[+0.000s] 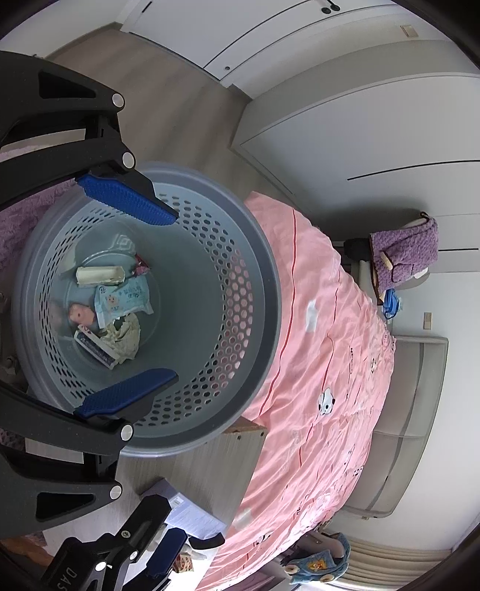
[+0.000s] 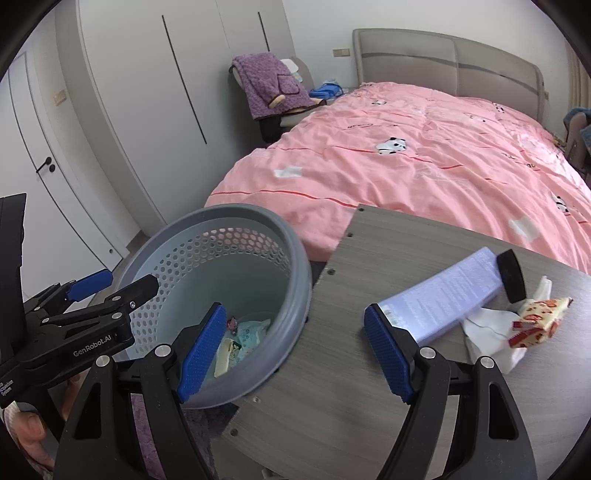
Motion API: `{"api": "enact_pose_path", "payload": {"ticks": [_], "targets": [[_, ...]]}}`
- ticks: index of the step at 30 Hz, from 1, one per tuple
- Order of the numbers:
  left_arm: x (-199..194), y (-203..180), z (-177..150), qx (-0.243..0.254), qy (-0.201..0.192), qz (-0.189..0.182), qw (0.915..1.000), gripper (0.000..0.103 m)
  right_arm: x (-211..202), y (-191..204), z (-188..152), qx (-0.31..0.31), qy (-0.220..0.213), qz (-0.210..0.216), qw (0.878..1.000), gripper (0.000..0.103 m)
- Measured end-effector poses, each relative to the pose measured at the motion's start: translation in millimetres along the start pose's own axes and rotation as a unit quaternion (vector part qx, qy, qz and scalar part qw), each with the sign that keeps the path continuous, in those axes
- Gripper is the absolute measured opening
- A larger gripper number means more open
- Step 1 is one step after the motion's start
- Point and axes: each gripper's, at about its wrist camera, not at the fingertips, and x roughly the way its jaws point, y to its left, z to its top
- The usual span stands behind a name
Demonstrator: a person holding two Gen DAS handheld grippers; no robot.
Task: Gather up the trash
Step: 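Withdraw both grippers from the basket back toward the table, then move the right gripper to the cream-and-red snack wrapper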
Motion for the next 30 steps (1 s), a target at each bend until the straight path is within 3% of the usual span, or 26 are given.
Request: {"api": "enact_pose_path", "payload": {"ticks": [17, 30], "targets": [[-3, -86, 6, 0.058, 0.000, -0.065, 0.9962, 0.076, -47, -105, -18, 0.084, -0.019, -0.096, 0.992, 0.076], [4, -135, 5, 0.097, 0.006, -0.090, 0.9911, 0.076, -34, -165, -9, 0.131, -0.012, -0.155, 0.979, 0.076]]}}
